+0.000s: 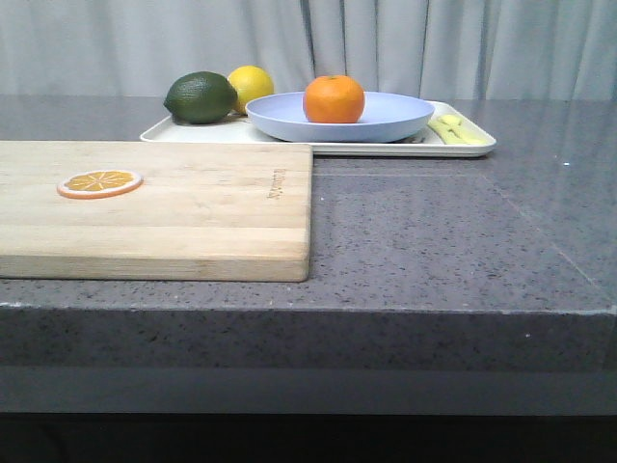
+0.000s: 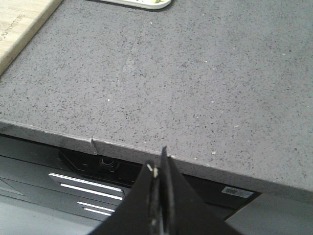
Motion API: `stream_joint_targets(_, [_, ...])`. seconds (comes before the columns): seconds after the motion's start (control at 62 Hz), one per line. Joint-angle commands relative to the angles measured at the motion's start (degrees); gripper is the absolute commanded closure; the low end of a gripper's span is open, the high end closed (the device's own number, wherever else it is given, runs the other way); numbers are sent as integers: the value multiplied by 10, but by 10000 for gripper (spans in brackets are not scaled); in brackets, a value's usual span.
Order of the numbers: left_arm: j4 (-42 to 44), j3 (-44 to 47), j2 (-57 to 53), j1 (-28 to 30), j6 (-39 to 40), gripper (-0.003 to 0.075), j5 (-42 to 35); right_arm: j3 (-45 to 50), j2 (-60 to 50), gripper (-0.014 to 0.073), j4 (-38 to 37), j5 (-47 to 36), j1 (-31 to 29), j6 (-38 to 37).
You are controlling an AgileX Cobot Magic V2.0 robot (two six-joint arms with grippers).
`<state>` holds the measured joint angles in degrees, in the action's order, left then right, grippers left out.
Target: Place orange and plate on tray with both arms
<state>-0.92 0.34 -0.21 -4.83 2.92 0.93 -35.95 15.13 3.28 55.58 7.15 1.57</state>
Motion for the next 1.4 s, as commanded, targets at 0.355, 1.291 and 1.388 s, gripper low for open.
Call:
stream_joint_targets(0.355, [1, 16, -11, -3, 6, 740, -49, -13, 7, 662, -5, -37, -1, 1])
stream_joint_targets(1.291, [1, 16, -11, -3, 6, 740, -49, 293, -135, 662, -25, -489, -41, 1])
stream_joint_targets(1.388, [1, 16, -11, -3, 6, 740, -49, 324, -150, 662, -25, -522, -41, 1])
